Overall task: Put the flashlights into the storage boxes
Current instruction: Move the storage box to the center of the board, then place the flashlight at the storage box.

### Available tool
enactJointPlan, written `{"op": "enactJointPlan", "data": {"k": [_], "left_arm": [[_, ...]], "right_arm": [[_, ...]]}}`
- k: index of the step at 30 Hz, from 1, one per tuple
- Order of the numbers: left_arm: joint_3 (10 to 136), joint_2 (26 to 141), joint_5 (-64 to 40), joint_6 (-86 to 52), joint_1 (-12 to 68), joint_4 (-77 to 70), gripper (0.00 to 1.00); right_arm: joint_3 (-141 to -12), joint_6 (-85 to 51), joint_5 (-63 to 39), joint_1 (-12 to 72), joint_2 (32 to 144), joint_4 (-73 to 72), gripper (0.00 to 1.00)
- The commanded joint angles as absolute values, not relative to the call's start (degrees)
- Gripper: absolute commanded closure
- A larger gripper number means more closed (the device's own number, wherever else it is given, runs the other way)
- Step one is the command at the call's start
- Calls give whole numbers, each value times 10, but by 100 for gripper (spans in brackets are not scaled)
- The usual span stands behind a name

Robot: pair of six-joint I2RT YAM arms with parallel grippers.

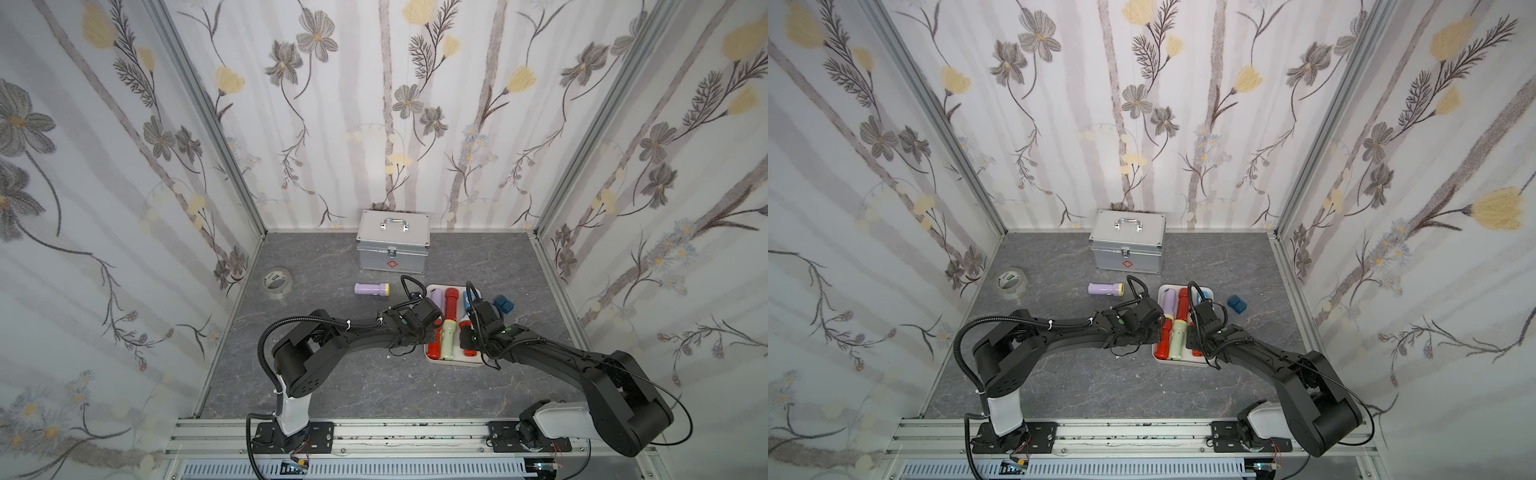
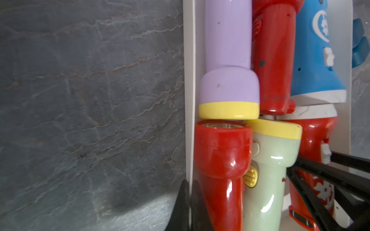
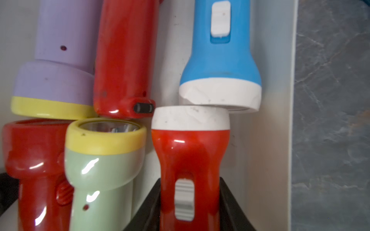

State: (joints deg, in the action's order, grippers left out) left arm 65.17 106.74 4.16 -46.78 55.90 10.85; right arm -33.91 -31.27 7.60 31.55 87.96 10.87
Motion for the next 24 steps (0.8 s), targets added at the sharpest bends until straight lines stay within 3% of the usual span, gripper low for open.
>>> {"op": "enactJointPlan", "data": {"k": [1, 10, 24], "left_arm": [[636, 1039, 81, -481, 557, 141, 97], [537, 948, 113, -494, 539, 132, 91], [528, 969, 32, -389, 510, 82, 89]], "right_arm": [[-370, -329, 70, 343, 911, 71, 61], [-484, -367, 70, 400, 1035, 75, 61], [-463, -398, 67, 439, 1017, 87, 62]]}}
